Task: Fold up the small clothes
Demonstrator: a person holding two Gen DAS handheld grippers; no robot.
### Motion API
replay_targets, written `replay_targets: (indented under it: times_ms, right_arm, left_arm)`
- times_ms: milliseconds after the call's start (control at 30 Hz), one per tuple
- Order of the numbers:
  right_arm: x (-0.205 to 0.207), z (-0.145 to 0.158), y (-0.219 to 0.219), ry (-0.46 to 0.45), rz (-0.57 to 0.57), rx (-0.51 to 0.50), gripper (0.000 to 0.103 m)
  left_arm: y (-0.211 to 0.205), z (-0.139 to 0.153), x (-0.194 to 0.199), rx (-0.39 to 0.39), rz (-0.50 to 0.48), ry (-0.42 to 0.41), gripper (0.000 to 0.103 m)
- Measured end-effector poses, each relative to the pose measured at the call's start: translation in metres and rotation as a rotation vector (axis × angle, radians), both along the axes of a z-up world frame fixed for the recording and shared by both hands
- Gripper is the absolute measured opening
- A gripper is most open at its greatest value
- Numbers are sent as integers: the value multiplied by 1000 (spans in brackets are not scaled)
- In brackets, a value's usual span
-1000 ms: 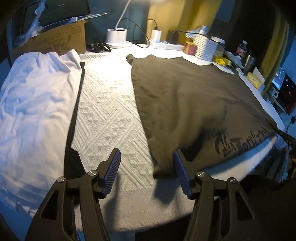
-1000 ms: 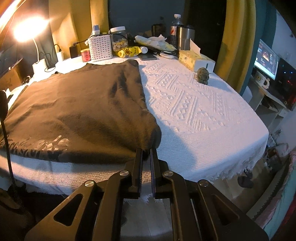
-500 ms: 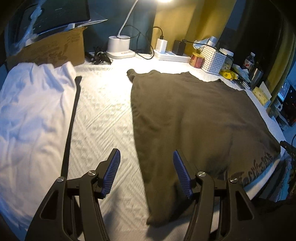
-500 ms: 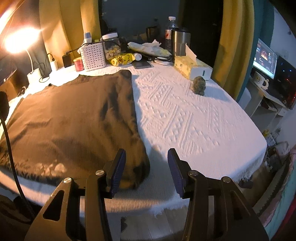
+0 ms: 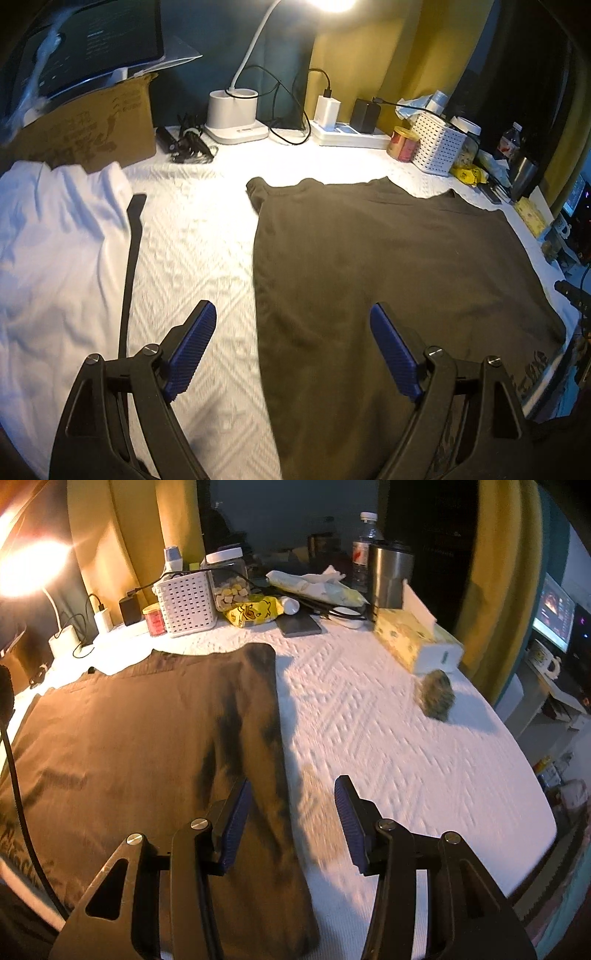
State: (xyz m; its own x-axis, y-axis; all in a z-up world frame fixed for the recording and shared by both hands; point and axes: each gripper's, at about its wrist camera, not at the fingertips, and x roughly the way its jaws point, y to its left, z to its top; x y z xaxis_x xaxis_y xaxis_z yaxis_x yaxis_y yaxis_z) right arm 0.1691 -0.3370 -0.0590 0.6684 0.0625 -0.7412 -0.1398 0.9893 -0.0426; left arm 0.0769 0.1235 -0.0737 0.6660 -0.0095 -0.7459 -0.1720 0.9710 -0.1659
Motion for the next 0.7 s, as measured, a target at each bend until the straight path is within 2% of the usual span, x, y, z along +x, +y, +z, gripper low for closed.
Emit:
replay_targets:
  times_ms: [200,533,700]
  right_arm:
    - [45,-2,13,4,46,0,50]
    - [118,-9,34,19,144,-45,50]
    - [148,-20,37,59,172,16,50]
  left_arm:
    - [6,-1,30,19,-17,-8,85]
    - [23,-15,80,59,-18,38,85]
    - [30,-22,102,44,30,13,84]
